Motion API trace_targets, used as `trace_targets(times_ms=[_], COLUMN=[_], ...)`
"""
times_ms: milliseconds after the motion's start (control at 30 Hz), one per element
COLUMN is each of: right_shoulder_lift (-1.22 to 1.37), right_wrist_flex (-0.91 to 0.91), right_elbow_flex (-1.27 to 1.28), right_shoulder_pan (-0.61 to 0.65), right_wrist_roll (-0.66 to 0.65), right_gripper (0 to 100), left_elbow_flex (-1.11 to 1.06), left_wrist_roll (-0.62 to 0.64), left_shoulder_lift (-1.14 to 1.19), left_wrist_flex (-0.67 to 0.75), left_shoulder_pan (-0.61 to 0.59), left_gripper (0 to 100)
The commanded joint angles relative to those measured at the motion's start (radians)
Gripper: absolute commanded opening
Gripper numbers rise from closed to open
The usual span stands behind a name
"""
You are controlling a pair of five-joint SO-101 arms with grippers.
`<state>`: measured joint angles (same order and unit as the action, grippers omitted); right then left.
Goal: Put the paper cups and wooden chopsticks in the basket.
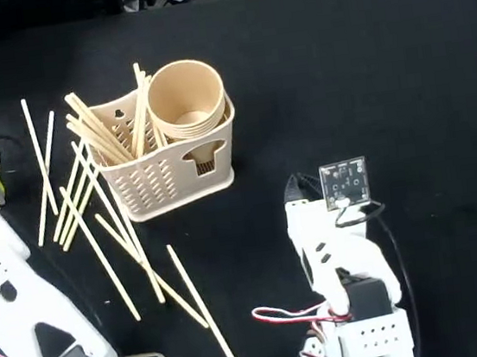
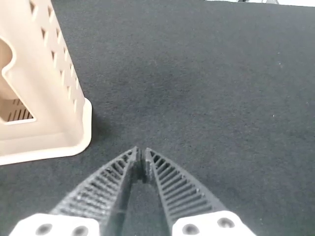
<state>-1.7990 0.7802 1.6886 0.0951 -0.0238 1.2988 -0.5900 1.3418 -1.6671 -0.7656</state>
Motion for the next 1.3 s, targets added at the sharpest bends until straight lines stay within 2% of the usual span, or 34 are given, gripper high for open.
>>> trace_targets(times_ms=[0, 233, 367, 533, 767, 1133, 1267], right_shoulder_lift=[-0.071, -0.071, -0.071, -0.071, -0.071, -0.071, -0.071], right_wrist_flex=[0.002, 0.002, 0.002, 0.002, 0.002, 0.002, 0.002], right_elbow_flex=[-0.004, -0.004, -0.004, -0.004, -0.004, -0.004, -0.004], right_shoulder_pan=[-0.012, -0.012, -0.012, -0.012, -0.012, -0.012, -0.012], right_wrist_roll=[-0.011, -0.011, -0.011, -0.011, -0.011, -0.011, -0.011], right_gripper=[1.9, 1.9, 1.9, 1.9, 1.9, 1.9, 1.9], left_elbow_flex=[-0.012, 0.01, 0.084, 0.127, -0.038, -0.463, -0.585], left_wrist_roll=[-0.009, 0.009, 0.094, 0.101, 0.103, 0.104, 0.086], left_shoulder_lift=[0.092, 0.086, 0.086, 0.044, -0.207, -0.83, -0.976], left_wrist_flex=[-0.009, -0.092, -0.095, -0.097, -0.097, -0.092, -0.083], left_shoulder_pan=[0.041, 0.151, 0.157, 0.153, 0.139, 0.139, 0.128], left_gripper=[3, 3, 3, 3, 3, 3, 3])
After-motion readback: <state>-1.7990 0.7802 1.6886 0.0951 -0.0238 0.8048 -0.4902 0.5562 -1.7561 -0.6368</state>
